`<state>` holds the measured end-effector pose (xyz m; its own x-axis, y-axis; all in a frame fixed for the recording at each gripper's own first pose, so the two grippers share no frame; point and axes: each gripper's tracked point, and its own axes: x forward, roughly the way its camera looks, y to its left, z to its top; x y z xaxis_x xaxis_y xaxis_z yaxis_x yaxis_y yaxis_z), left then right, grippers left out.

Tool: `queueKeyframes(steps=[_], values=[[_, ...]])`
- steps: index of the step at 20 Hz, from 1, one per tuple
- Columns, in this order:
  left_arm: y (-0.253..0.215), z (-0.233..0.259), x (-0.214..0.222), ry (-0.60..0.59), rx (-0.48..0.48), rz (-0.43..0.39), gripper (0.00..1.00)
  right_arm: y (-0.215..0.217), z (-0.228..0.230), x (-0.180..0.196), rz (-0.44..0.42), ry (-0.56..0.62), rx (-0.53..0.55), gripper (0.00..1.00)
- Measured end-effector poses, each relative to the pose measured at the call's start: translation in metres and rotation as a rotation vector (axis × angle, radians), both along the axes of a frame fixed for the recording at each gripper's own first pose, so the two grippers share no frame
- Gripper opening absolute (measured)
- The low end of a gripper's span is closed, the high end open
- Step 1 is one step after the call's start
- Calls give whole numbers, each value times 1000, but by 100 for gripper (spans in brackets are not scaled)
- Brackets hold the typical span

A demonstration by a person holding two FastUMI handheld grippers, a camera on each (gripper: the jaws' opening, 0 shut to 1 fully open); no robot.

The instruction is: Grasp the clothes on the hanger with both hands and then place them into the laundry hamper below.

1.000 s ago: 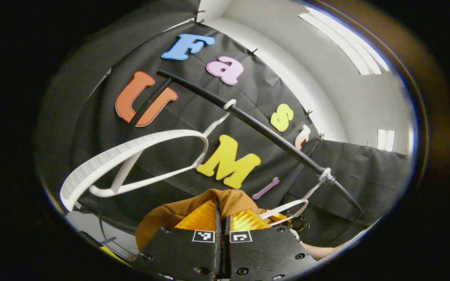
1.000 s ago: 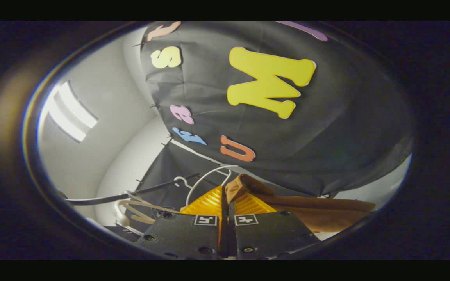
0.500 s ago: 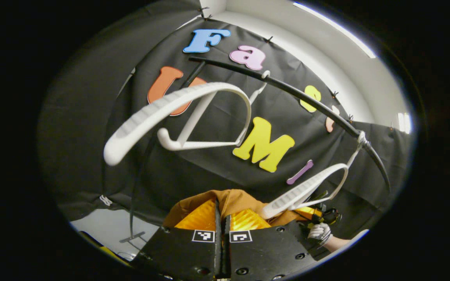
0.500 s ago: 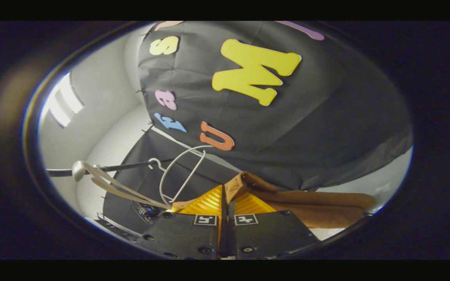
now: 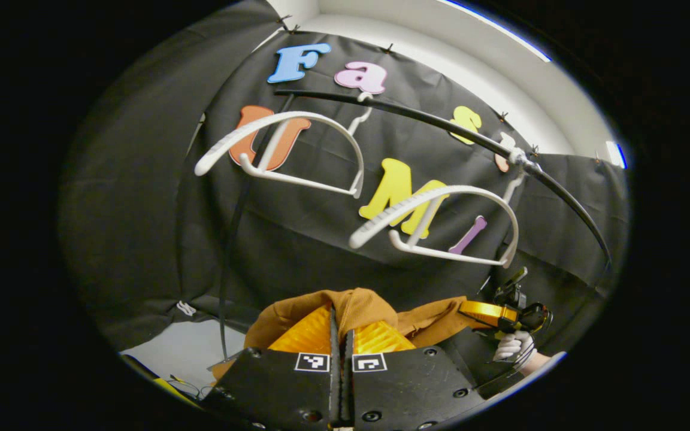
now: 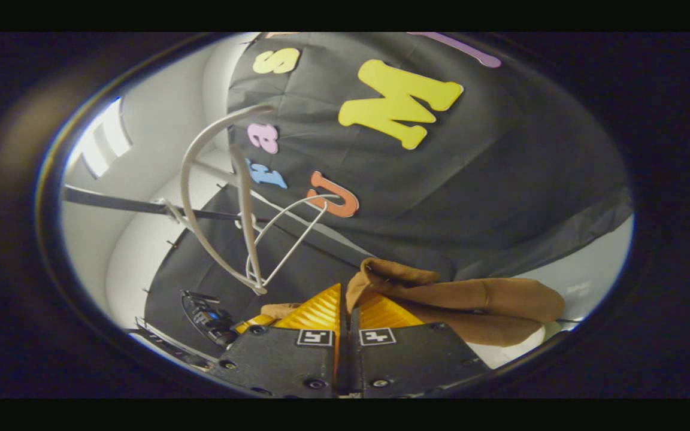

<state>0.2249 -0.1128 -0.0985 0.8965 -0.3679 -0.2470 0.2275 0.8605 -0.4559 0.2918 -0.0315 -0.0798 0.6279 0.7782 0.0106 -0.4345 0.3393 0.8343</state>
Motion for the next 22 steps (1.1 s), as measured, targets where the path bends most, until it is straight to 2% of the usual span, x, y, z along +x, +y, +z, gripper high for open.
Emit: queueKeyframes(steps=[7, 11, 16, 17, 18, 19, 20, 21, 22], values=[[-50, 20, -50, -30, 12, -97, 0, 70, 19, -98, 56, -84, -104, 3], [-64, 38, -80, -69, 37, -139, 0, 115, 58, -147, 95, -184, -172, 2], [-55, 62, -96, -136, 35, -129, 0, 158, 82, -172, 121, -279, -227, 3], [-56, 58, -97, -137, 36, -131, 5, 161, 77, -172, 118, -274, -238, 3], [-56, 53, -99, -131, 41, -132, 5, 162, 72, -174, 113, -261, -245, 4], [-57, 45, -99, -125, 51, -137, 0, 161, 66, -173, 105, -249, -255, 3], [-59, 36, -97, -119, 64, -139, 5, 157, 57, -170, 94, -234, -269, 2], [-63, 26, -95, -110, 72, -145, 0, 154, 46, -166, 83, -216, -289, 3], [-68, 12, -94, -90, 82, -149, 5, 150, 28, -165, 68, -197, -315, 3]])
